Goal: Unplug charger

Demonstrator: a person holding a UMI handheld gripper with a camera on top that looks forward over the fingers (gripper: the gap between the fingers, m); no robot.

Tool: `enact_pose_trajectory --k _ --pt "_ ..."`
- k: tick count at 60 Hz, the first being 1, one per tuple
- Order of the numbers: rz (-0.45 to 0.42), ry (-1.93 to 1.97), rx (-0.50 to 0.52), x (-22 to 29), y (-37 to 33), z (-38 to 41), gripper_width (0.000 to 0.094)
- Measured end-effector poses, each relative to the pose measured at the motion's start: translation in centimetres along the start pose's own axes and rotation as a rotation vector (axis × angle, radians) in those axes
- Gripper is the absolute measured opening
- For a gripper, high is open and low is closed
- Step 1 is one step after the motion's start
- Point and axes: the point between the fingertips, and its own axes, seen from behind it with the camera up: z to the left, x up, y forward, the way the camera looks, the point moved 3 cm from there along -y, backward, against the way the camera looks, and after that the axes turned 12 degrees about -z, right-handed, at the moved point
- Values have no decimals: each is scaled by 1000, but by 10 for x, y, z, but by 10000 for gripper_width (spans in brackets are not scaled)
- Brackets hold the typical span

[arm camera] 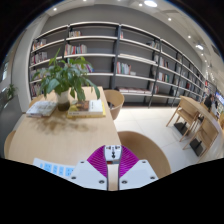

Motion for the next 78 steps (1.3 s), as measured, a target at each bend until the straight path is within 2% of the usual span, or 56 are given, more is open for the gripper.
enact_pose_trajectory --k 3,4,13,14,16,22,25,27,35,42,49,57,65,78 --pt "67 -4 21 -27 9 -4 112" --pt "76 -5 28 -53 11 6 113" --pt "169 -10 76 -84 21 0 143" --pt "177 -16 74 -91 22 2 204" --pt "199 -28 75 -98 22 -1 192" --pt "209 -35 105 -101 19 0 260" --pt "222 -47 125 -102 16 2 357" --pt "217 -56 135 -98 14 3 429" --pt "145 -41 145 -54 3 8 553" --pt "40 -25 137 -1 -28 14 756" --pt "-44 -15 156 40 -78 32 761" --pt "-96 23 183 53 -144 59 762" --pt "-106 50 199 39 -206 83 760" --pt "-72 19 216 6 -287 108 759"
